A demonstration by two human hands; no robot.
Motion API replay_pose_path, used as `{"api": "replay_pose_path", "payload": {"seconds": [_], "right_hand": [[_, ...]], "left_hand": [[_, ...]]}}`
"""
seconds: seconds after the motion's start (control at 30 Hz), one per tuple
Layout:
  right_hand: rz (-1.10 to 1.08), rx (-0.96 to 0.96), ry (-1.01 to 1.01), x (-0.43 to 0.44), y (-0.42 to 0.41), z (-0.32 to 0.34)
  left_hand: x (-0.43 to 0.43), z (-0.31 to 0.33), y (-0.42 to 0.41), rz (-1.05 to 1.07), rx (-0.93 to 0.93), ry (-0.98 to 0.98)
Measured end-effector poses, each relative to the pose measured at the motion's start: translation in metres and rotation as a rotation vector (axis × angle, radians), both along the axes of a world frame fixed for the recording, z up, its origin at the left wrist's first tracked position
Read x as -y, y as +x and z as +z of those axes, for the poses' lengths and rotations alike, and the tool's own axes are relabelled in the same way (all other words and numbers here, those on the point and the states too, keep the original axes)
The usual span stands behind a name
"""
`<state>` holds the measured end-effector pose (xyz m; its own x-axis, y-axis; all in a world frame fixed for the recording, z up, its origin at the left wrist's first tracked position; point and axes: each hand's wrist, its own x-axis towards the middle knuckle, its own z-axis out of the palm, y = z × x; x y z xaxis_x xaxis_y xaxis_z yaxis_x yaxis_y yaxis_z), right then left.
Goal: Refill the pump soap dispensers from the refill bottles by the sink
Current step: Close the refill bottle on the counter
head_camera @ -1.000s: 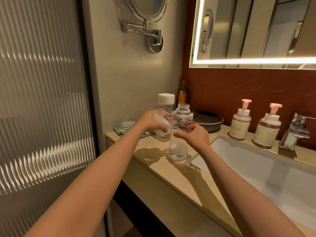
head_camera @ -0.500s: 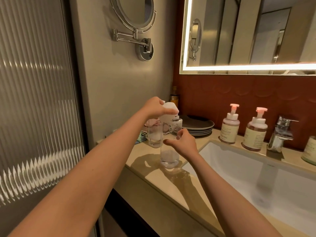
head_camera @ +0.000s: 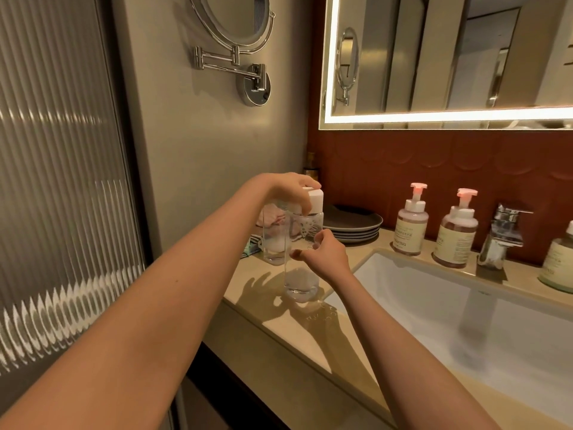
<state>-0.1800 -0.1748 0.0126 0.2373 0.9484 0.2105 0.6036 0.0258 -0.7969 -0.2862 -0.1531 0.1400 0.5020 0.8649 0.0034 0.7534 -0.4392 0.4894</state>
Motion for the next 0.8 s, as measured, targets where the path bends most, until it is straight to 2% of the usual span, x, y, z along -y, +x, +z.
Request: {"api": "replay_pose_path", "payload": {"seconds": [0.17,0.27,0.37,0.4,0.47,0.53,0.57,0.7,0.8], "right_hand": [[0.003,-0.017,-0.001,0.003,-0.003,0.002],[-0.010,-0.013,-0.001,0.003,-0.002,0.003],[-0.017,0.018,0.004,0.003,-0.002,0.002],[-0.020,0.029,0.009,0.003,-0.002,0.003],[-0.021,0.035,0.011,0.004,-0.003,0.003],[-0.015,0.040,0.006,0.003,-0.002,0.003],[-0.010,0.041,0.001,0.003,-0.002,0.003],[0.013,0.020,-0.006,0.002,-0.001,0.003],[0.039,0.004,0.004,0.002,0.000,0.002]], "left_hand": [[0.005,0.002,0.013,-0.034,0.103,0.029],[0.007,0.003,0.016,-0.058,0.271,0.044],[0.003,0.001,0.017,0.004,0.393,0.210],[-0.001,-0.001,0.016,0.063,0.348,0.302],[-0.006,-0.006,0.014,0.180,0.034,0.438],[-0.012,-0.010,0.013,0.203,-0.286,0.422],[-0.013,-0.009,0.013,0.173,-0.332,0.377],[-0.004,0.004,0.013,-0.021,-0.232,0.216],[0.005,0.009,0.013,-0.101,-0.166,0.183]]}}
